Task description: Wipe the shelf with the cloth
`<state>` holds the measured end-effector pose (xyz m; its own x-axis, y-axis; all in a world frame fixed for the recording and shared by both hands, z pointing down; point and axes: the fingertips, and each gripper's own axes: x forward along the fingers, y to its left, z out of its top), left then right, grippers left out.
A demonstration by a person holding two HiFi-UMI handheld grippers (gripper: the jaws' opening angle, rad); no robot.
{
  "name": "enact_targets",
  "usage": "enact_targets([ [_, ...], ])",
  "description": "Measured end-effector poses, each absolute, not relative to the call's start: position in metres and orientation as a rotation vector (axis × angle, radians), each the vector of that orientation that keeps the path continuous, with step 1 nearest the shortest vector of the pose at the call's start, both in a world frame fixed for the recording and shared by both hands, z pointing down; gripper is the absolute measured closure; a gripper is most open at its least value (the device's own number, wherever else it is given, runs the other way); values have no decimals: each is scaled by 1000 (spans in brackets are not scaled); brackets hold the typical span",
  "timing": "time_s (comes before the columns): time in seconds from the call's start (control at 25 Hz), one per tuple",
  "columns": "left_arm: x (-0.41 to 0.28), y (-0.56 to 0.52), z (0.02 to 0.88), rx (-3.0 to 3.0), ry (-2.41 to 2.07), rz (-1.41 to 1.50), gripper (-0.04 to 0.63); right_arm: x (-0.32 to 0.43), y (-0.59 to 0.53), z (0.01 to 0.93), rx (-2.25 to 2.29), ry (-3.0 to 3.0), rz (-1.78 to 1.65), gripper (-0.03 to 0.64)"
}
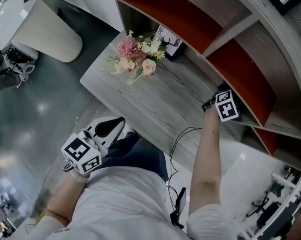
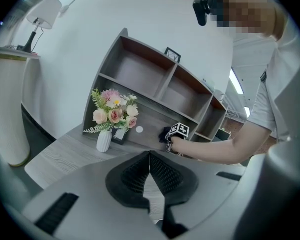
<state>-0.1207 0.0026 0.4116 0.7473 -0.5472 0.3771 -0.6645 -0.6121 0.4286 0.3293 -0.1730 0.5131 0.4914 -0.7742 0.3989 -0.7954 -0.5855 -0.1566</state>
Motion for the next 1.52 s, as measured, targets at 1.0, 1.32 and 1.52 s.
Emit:
enact_targets([
  [1.0,-142,5,418,2327,-972,276,580,253,-225,562,2388,-1579,739,505],
  [1.32,-129,8,419,2356,-910,304,580,329,-172,566,2618,-1337,837,505],
  [1.52,-123,11,421,2369,-872,322,580,359,-149,564,2694,-1252,851,508],
])
